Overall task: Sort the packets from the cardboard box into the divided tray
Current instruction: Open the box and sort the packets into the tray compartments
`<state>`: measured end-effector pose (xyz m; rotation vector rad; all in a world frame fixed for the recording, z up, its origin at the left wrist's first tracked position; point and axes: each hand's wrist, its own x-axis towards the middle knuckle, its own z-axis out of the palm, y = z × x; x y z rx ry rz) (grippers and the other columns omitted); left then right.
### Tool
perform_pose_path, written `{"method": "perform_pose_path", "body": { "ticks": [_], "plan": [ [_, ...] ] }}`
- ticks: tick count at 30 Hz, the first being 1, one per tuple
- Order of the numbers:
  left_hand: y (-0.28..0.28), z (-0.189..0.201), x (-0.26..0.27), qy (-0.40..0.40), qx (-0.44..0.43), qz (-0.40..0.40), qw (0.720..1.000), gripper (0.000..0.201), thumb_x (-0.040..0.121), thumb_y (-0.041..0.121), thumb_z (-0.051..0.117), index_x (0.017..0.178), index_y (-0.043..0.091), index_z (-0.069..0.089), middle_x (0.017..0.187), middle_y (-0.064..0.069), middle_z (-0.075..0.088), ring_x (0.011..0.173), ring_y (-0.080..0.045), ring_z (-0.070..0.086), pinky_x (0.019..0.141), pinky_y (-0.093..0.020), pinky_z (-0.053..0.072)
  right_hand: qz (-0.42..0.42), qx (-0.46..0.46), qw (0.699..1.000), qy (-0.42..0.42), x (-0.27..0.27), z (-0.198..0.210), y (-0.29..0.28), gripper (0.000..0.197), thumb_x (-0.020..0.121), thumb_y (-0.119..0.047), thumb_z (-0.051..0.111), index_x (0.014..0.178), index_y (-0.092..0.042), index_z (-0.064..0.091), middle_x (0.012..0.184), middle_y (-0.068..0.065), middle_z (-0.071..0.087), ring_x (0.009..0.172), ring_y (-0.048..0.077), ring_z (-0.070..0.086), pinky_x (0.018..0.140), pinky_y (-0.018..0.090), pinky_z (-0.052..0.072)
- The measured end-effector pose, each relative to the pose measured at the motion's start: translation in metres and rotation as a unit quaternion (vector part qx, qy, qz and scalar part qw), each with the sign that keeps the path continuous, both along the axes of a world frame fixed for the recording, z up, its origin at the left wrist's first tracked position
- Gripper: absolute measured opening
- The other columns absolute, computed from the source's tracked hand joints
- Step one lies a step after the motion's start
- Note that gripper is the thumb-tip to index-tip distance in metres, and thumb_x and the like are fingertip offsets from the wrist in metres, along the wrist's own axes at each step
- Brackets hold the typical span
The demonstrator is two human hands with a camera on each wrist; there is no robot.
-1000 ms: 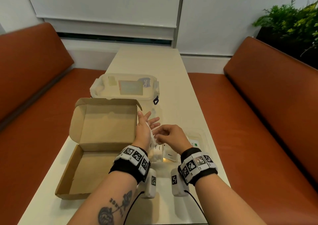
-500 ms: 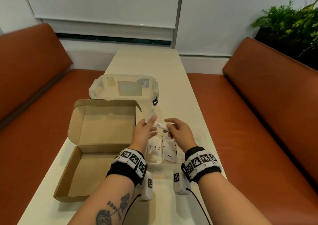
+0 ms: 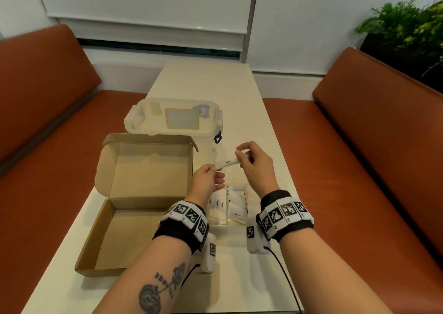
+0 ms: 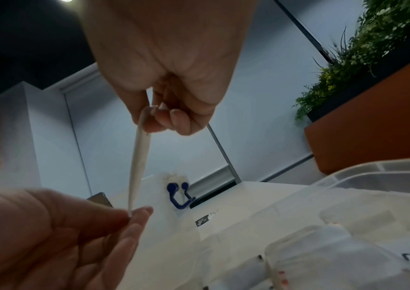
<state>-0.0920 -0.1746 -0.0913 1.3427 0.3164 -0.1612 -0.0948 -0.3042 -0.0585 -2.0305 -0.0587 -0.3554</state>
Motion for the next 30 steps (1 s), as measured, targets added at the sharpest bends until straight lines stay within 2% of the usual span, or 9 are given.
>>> {"method": "perform_pose_path", "body": {
  "ticks": [5,10,14,16,20,22,24,27,30],
  "plan": [
    [0.000,-0.002,0.003,-0.007,0.017,0.024,1.000,0.019,0.102,0.008,0.031,0.094,0.005,0.048,0.072,-0.008,0.053,0.059,-0.015,0.049,0.049,-0.019,0.048,0.037,-0.053,0.994,0.083,0.000,0.000,0.001,0.009,0.091,-0.019,0.057,0.091,-0.015,0.064,0.068,0.002,0.061,0.058,0.007,0.052,0.058,0.015,0.042],
    [0.002,-0.008,0.005,-0.028,0.049,0.037,0.998,0.019,0.101,0.010,0.037,0.093,0.006,0.053,0.074,-0.008,0.054,0.061,-0.014,0.051,0.050,-0.017,0.051,0.059,-0.054,0.981,0.179,-0.009,-0.009,0.003,0.009,0.080,-0.014,0.071,0.076,-0.012,0.063,0.071,0.007,0.069,0.054,0.010,0.059,0.059,0.021,0.051],
    [0.004,-0.013,0.003,-0.057,0.143,0.023,0.988,0.019,0.097,0.012,0.045,0.109,0.010,0.060,0.109,-0.007,0.061,0.098,-0.019,0.057,0.088,-0.031,0.048,0.014,-0.062,0.970,0.234,-0.014,-0.023,0.008,0.022,0.076,-0.009,0.073,0.062,-0.014,0.056,0.069,0.006,0.065,0.053,0.013,0.056,0.063,0.026,0.052],
    [0.006,-0.014,0.001,-0.064,0.171,0.017,0.983,0.026,0.097,0.011,0.044,0.118,0.011,0.059,0.122,-0.005,0.059,0.112,-0.018,0.053,0.097,-0.029,0.042,-0.008,-0.065,0.966,0.250,-0.018,-0.031,0.014,0.023,0.076,-0.003,0.068,0.061,-0.012,0.053,0.071,0.008,0.063,0.053,0.016,0.056,0.056,0.026,0.053],
    [0.009,-0.016,0.000,-0.044,0.205,-0.014,0.978,0.038,0.097,0.005,0.037,0.131,0.012,0.052,0.139,-0.005,0.050,0.120,-0.017,0.049,0.091,-0.016,0.037,-0.005,-0.052,0.965,0.256,-0.027,-0.046,0.028,0.020,0.072,0.008,0.056,0.066,-0.009,0.048,0.081,0.018,0.061,0.062,0.028,0.062,0.044,0.025,0.051],
    [0.011,-0.016,-0.002,-0.029,0.226,-0.040,0.973,0.049,0.094,-0.004,0.031,0.136,0.012,0.048,0.143,-0.005,0.045,0.106,-0.011,0.050,0.072,-0.001,0.038,0.012,-0.065,0.962,0.264,-0.031,-0.052,0.033,0.023,0.073,0.010,0.052,0.066,-0.011,0.045,0.078,0.016,0.059,0.064,0.029,0.063,0.048,0.029,0.054],
    [0.012,-0.016,-0.003,-0.023,0.262,-0.065,0.963,0.060,0.088,-0.012,0.027,0.139,0.014,0.046,0.146,-0.005,0.043,0.110,-0.011,0.049,0.074,-0.004,0.036,0.027,-0.105,0.959,0.261,-0.031,-0.056,0.034,0.024,0.075,0.007,0.052,0.066,-0.014,0.044,0.074,0.009,0.057,0.068,0.027,0.061,0.058,0.032,0.054],
    [0.013,-0.016,-0.005,-0.025,0.317,-0.087,0.944,0.067,0.084,-0.017,0.028,0.141,0.016,0.044,0.146,-0.008,0.042,0.130,-0.022,0.043,0.087,-0.016,0.032,0.037,-0.203,0.947,0.246,-0.027,-0.054,0.029,0.016,0.077,-0.002,0.061,0.087,-0.014,0.059,0.082,0.001,0.057,0.084,0.023,0.059,0.069,0.025,0.043],
    [0.014,-0.016,-0.006,-0.035,0.362,-0.105,0.925,0.068,0.084,-0.019,0.031,0.142,0.016,0.043,0.145,-0.011,0.043,0.131,-0.026,0.043,0.101,-0.022,0.039,0.068,-0.239,0.928,0.279,-0.022,-0.053,0.023,0.044,0.074,-0.011,0.074,0.116,-0.014,0.062,0.110,0.006,0.061,0.105,0.021,0.058,0.087,0.027,0.046]
  ]
}}
